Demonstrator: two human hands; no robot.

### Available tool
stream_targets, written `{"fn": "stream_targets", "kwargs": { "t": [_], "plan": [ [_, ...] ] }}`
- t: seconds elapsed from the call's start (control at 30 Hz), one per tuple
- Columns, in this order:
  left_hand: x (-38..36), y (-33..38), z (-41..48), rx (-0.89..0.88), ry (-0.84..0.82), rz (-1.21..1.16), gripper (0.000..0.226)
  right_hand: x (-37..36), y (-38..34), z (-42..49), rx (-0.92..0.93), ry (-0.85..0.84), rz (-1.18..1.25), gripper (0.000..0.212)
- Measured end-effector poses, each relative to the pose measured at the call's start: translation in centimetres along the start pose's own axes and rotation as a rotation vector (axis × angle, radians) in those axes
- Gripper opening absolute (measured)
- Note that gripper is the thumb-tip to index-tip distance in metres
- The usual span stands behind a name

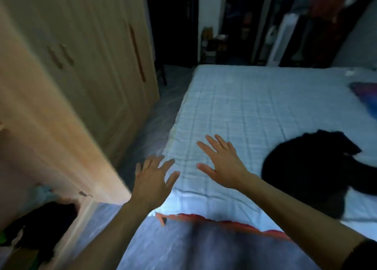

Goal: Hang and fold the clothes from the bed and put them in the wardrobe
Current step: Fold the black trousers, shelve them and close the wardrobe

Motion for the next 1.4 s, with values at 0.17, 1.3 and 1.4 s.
{"fn": "stream_targets", "kwargs": {
  "t": [0.17,1.3,1.4],
  "plan": [
    [-4.7,13.2,3.3,-0.253,-0.118,0.055,0.084,0.2,12.4,-10.6,-0.310,0.061,0.050,0.081],
    [-29.8,42.9,29.2,-0.693,-0.612,0.263,0.059,-13.8,48.7,-19.1,-0.873,-0.225,0.295,0.074],
    [-33.1,42.2,30.1,-0.703,-0.685,0.271,0.060,-17.1,49.2,-18.0,-0.889,-0.274,0.362,0.075]
  ]
}}
Point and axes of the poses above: each hand's wrist, its own z-axis towards the middle knuckle, its own x-axis out of the back of the hand, y = z × x, the point moved 3 cm from there along z, towards the middle knuckle, and after that the axes turned 8 degrees about -y, right-handed, at the moved point
